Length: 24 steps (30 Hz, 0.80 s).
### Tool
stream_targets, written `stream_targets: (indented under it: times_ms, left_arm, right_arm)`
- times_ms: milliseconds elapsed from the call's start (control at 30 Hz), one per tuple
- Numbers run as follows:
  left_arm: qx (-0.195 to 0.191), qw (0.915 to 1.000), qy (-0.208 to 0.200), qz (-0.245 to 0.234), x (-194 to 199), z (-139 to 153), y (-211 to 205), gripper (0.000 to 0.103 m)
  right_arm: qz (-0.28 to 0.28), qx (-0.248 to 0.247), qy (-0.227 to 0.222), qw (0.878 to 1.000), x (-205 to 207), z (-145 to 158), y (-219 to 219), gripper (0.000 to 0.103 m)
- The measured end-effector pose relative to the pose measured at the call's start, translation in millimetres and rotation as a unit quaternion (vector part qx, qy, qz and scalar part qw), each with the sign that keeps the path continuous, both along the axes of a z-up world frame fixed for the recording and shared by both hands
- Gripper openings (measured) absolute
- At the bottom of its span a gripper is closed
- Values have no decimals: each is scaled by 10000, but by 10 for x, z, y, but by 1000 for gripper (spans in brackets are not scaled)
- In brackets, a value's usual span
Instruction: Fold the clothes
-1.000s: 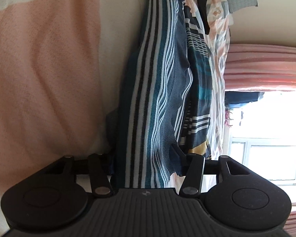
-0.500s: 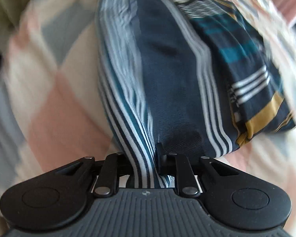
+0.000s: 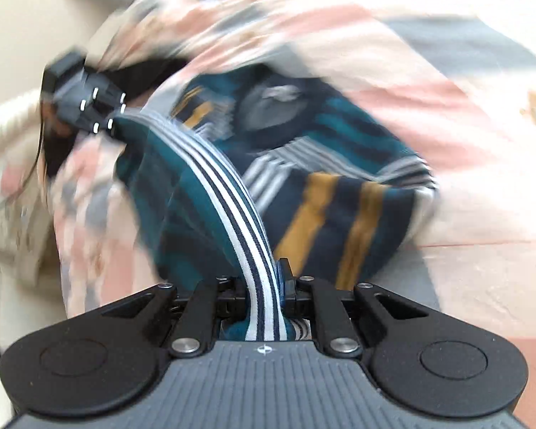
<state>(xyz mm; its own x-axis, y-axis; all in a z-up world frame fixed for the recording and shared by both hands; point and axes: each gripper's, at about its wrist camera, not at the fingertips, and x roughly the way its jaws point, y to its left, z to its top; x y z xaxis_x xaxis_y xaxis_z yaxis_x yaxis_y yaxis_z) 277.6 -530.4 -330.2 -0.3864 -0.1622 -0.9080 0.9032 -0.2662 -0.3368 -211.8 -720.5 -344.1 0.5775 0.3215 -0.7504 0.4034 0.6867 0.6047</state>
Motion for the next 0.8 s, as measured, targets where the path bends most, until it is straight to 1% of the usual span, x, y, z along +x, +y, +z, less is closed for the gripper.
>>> stream_targets:
  times_ms: [33,67,100,133,167,200,233,267,300,333,367,400,433,467,500,533,567,600,667,733,800]
  left_arm:
    - [111,9996,170,221,89,-106,-54,21]
    - [168,9983,326,443,167,-196,-79,25]
    - [158,9963,518,670,237,-257,-55,29]
    - [128,9931,739,899,306,-306,-14,30]
    - [73,9886,967,1155,382,-334,42,34]
    - [5,9819,1226,1446,462,-338,121,42]
    - [-60,9731,1501,1749,543,-335,208,49]
    - [-145,9630,1765,2032,612,-328,292,65]
    - [-242,9516,2022,2300,673,-319,374,72]
    - [-349,9420,2176,2533,716,-318,428,72]
    - [-438,9356,2245,2690,728,-322,456,71]
    - [-495,9340,2246,2735,701,-322,466,67]
    - [-564,9379,2124,2685,649,-323,459,60]
    - [-627,9450,1912,2580,585,-329,446,40]
    - [-679,9505,1711,2501,537,-329,443,26]
    - [-731,9545,1533,2452,502,-321,447,21]
    - [-783,9580,1354,2402,468,-314,452,16]
    - [-860,9599,1195,2384,428,-288,451,14]
    - [-1050,9611,936,2376,346,-191,444,12]
    - [-1247,9609,776,2348,338,-51,429,12]
    - [-1344,9605,646,2349,350,52,314,12]
  right_arm:
    - [-192,118,-53,9997,-33,-111,-34,15]
    - [-352,322,-180,9987,-74,-184,-51,21]
    - [-569,380,-321,9971,-113,-233,-69,25]
    - [-788,434,-462,9949,-152,-280,-86,28]
    - [-972,524,-663,9917,-212,-291,-56,35]
    - [-1174,547,-851,9879,-276,-278,-14,54]
    - [-1410,509,-1013,9835,-325,-265,29,64]
    - [-1566,481,-1159,9797,-373,-244,76,80]
    - [-1663,414,-1262,9771,-413,-230,105,81]
    - [-1788,296,-1329,9744,-438,-230,144,81]
    - [-1855,212,-1348,9731,-456,-241,173,82]
    - [-1921,129,-1366,9717,-474,-252,201,80]
    - [-1969,35,-1392,9705,-475,-252,233,77]
    - [-2017,-60,-1418,9691,-475,-252,266,59]
    - [-2065,-154,-1443,9676,-475,-251,299,34]
    - [-2078,-267,-1434,9672,-477,-223,307,26]
    - [-2090,-380,-1424,9667,-479,-195,314,20]
    - [-2102,-456,-1425,9661,-474,-158,325,18]
    - [-2188,-483,-1474,9634,-524,-44,337,17]
    - [-2336,-411,-1595,9583,-577,42,297,16]
    - [-2570,-317,-1671,9513,-619,83,192,16]
